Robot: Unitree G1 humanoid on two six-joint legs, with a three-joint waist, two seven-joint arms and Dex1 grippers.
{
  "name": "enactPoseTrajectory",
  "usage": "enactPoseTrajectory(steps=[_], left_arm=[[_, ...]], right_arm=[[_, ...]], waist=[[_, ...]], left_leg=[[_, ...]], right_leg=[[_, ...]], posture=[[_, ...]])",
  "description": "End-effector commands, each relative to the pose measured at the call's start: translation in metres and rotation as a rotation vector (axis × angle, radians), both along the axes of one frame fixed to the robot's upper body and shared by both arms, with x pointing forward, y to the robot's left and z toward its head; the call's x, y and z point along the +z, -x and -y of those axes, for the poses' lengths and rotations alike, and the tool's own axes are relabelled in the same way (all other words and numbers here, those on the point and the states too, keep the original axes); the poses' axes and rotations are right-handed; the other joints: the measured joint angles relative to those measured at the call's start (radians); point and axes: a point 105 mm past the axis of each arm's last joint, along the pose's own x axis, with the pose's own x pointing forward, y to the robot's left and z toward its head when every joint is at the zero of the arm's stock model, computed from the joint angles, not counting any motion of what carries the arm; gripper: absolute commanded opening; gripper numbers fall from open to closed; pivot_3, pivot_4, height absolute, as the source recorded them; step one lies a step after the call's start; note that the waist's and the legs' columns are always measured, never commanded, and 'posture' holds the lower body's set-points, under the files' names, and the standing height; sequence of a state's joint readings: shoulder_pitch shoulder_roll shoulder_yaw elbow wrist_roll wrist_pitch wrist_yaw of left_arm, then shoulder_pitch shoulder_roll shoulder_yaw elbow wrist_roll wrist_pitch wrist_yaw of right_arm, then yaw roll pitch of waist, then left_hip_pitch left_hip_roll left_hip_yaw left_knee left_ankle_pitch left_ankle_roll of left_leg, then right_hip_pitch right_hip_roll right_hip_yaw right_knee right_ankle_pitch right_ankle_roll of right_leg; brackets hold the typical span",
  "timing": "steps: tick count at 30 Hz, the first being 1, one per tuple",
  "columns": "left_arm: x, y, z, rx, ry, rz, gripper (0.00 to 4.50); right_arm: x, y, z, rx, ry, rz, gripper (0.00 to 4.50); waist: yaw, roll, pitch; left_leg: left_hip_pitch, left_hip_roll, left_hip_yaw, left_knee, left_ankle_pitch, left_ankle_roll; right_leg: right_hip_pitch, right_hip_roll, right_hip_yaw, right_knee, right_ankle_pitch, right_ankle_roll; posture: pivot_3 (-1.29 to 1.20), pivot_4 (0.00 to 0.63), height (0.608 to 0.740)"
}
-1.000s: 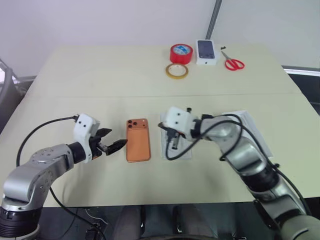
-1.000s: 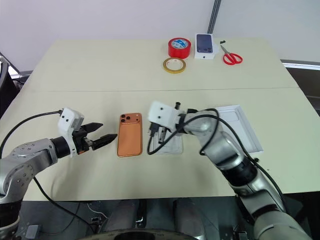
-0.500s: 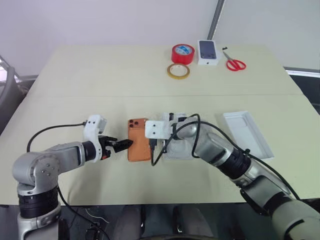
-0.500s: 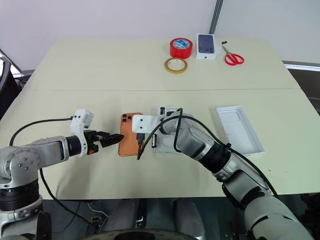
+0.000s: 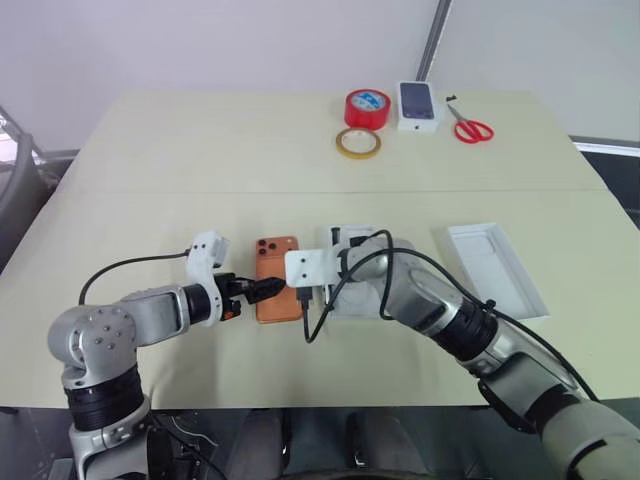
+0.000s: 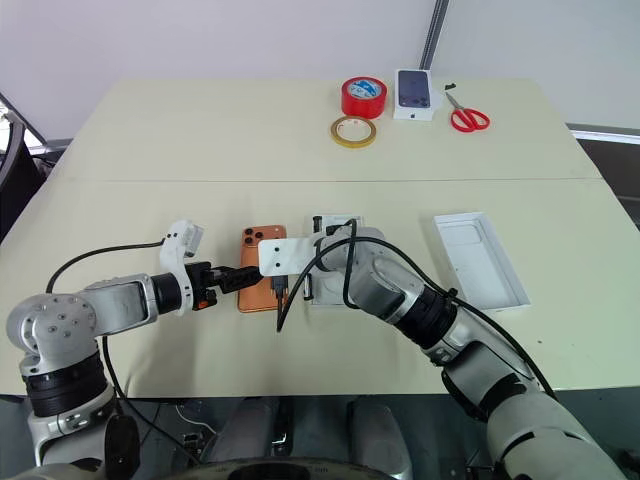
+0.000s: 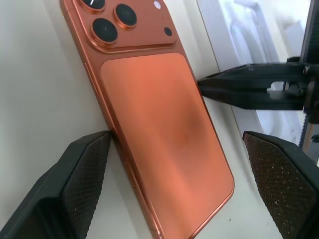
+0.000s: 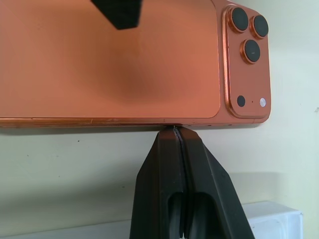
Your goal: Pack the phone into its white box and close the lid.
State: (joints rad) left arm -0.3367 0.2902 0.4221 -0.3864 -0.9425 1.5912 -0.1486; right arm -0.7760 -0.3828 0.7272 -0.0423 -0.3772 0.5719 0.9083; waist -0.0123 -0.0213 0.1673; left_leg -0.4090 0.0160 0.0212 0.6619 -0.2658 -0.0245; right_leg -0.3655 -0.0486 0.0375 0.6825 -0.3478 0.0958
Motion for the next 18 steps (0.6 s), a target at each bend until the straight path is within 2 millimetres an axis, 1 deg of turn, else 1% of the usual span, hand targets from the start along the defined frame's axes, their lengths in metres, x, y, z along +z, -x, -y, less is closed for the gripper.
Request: enactPoseTrajectory(steps=[1, 6, 10, 13, 15, 16, 18], left_arm=[[0.005, 0.002, 0.025, -0.081, 0.108, -0.015, 4.43], [0.013, -0.006, 0.03, -0.052, 0.161, -0.004, 4.43], [0.014, -0.007, 0.028, -0.033, 0.166, -0.007, 4.43], [0.015, -0.009, 0.024, -0.017, 0.181, -0.012, 4.43], [0.015, -0.01, 0.021, -0.006, 0.17, -0.014, 4.43], [0.014, -0.011, 0.017, 0.01, 0.155, -0.015, 4.43], [0.014, -0.016, 0.003, 0.079, 0.143, -0.017, 4.43]], right_arm=[[0.003, 0.009, -0.013, 0.045, -0.043, -0.011, 0.0], [0.002, 0.01, -0.012, 0.028, -0.052, -0.022, 0.0], [0.001, 0.009, -0.01, 0.01, -0.058, -0.026, 0.0], [0.001, 0.009, -0.009, 0.003, -0.061, -0.029, 0.0], [0.001, 0.009, -0.009, 0.001, -0.062, -0.028, 0.0], [0.001, 0.009, -0.009, -0.001, -0.062, -0.028, 0.0], [0.001, 0.008, -0.008, -0.009, -0.064, -0.024, 0.0]], waist=[[0.002, 0.0, 0.0], [0.002, 0.0, 0.0], [-0.008, 0.0, 0.0], [-0.009, 0.0, 0.0], [-0.008, -0.001, 0.0], [-0.008, -0.001, 0.0], [-0.008, -0.001, 0.0]], left_leg=[[0.0, 0.0, 0.0, 0.0, 0.0, 0.0], [0.0, -0.001, -0.002, 0.001, 0.0, 0.0], [0.0, 0.0, -0.003, 0.001, 0.0, -0.001], [0.0, 0.0, -0.002, -0.002, 0.003, -0.006], [0.0, 0.0, -0.002, -0.002, 0.003, -0.006], [0.0, 0.0, -0.002, -0.002, 0.003, -0.006], [0.0, 0.0, -0.002, -0.002, 0.003, -0.006]], right_leg=[[0.0, 0.0, 0.0, 0.0, 0.0, 0.0], [0.002, -0.001, -0.003, 0.0, 0.0, 0.0], [0.002, 0.0, -0.004, -0.001, 0.0, 0.0], [0.0, 0.001, -0.003, -0.001, 0.0, 0.0], [0.0, 0.001, -0.003, -0.001, 0.0, 0.0], [0.0, 0.001, -0.003, -0.001, 0.0, 0.0], [0.0, 0.001, -0.003, -0.001, 0.0, 0.0]], posture=[[0.0, 0.15, 0.725], [0.0, 0.15, 0.725], [0.0, 0.15, 0.725], [0.0, 0.15, 0.725], [0.0, 0.15, 0.725], [0.0, 0.15, 0.725], [0.0, 0.15, 0.725]])
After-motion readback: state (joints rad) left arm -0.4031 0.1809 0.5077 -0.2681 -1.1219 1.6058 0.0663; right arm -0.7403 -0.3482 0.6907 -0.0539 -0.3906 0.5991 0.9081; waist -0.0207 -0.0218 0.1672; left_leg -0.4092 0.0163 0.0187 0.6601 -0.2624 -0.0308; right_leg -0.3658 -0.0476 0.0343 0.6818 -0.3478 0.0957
